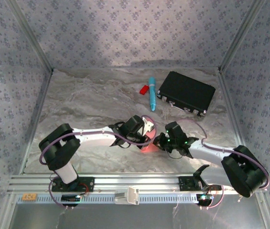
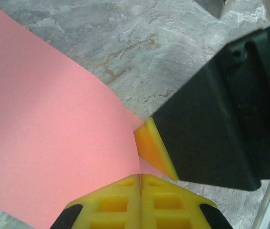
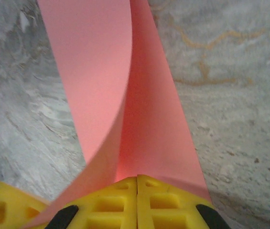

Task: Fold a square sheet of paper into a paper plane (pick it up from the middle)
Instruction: Fold the triangle a second time at the center of the table.

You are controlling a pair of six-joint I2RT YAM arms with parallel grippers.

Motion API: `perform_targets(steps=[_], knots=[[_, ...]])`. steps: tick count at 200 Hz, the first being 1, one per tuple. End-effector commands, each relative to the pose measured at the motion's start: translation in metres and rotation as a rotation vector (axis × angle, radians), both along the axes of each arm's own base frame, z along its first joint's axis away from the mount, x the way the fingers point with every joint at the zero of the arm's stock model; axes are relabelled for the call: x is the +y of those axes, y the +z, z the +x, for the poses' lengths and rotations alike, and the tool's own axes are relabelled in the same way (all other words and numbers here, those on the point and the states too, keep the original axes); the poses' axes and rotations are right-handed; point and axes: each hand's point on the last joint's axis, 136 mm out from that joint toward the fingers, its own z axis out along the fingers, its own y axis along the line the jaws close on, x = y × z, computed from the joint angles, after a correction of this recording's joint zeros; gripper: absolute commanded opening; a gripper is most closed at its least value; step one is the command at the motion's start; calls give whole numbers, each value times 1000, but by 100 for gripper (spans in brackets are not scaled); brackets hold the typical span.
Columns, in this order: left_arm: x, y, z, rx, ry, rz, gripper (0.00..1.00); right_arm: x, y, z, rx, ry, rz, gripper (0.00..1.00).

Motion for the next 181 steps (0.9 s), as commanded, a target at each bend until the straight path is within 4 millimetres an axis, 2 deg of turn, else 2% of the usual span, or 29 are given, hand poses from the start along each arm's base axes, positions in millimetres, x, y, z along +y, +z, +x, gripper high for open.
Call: perform_targets(steps=[1,58,129,181], knots=[[1,0,-2,21,-11,-3,0,-8,-14,-2,35,-15,-75,6],[5,-10,3,62,-15,18,0,-23,-33,-10,92,10,-202,5],[15,-20,26,85,23,44,0,-27,-30,-9,82,4,-212,4],[20,-26,34,94,25,65,0,-27,-29,-9,79,4,-207,4]])
